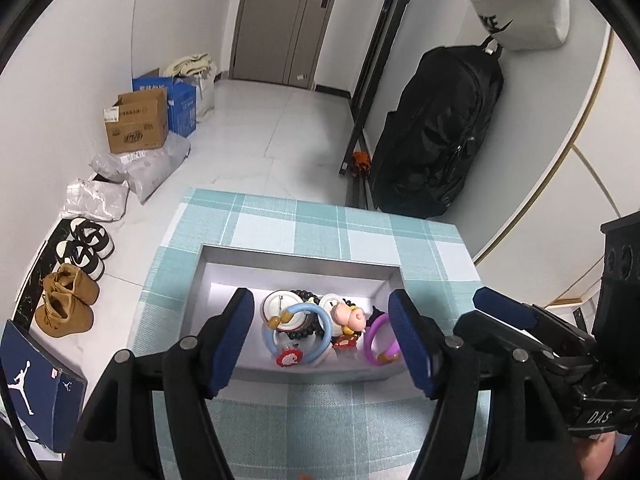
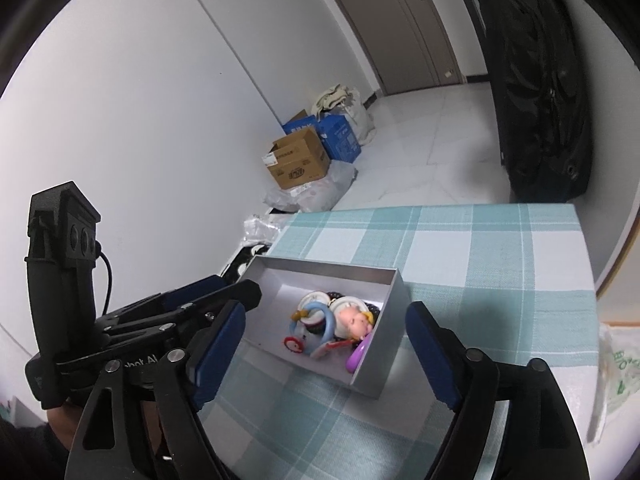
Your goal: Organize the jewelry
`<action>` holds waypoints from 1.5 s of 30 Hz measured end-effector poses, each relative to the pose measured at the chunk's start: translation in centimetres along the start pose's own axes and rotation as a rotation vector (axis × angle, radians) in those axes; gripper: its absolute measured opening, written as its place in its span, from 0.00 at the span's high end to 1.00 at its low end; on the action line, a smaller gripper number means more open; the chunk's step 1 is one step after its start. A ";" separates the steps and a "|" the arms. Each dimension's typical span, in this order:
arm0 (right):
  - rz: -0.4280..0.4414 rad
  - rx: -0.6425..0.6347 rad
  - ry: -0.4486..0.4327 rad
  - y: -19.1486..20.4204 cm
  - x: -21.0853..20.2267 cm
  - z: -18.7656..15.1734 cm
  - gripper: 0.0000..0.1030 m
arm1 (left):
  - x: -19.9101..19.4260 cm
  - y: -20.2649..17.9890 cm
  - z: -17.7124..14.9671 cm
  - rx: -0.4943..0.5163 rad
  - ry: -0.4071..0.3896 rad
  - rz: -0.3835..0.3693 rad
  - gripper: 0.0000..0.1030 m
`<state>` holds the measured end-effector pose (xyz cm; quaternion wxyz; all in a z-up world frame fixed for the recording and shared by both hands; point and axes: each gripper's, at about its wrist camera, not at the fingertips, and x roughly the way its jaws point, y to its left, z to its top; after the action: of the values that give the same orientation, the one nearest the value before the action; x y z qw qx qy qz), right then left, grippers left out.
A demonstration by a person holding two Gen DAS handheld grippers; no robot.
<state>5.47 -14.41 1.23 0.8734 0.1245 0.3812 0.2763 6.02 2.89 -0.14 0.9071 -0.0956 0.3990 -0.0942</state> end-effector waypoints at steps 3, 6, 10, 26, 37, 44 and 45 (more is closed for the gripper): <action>0.001 0.001 -0.022 0.0 -0.9 -0.8 0.10 | -0.7 0.3 -0.7 -0.007 -0.008 0.002 0.36; 0.002 0.022 -0.027 -0.1 -1.6 -1.7 0.07 | -1.3 0.3 -1.3 -0.003 -0.026 0.015 0.36; -0.010 -0.002 -0.036 0.2 -2.7 -2.8 0.04 | -2.4 -0.1 -2.3 0.033 -0.060 0.038 0.34; -0.016 -0.094 -0.107 2.3 -6.1 -5.2 0.00 | -4.5 -0.4 -4.7 0.028 -0.126 0.092 0.30; -0.024 -0.083 -0.108 2.0 -6.2 -6.0 0.00 | -4.6 -0.2 -5.2 0.025 -0.132 0.116 0.29; -0.020 -0.084 -0.112 1.9 -6.1 -6.0 0.00 | -4.4 -0.3 -5.2 0.033 -0.132 0.117 0.29; -0.020 -0.082 -0.111 1.9 -6.1 -6.0 0.00 | -4.4 -0.3 -5.2 0.033 -0.130 0.115 0.29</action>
<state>-3.06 -16.34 1.61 0.9003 0.0997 0.3217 0.2756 -0.77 3.16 -0.44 0.9364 -0.0632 0.3425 -0.0420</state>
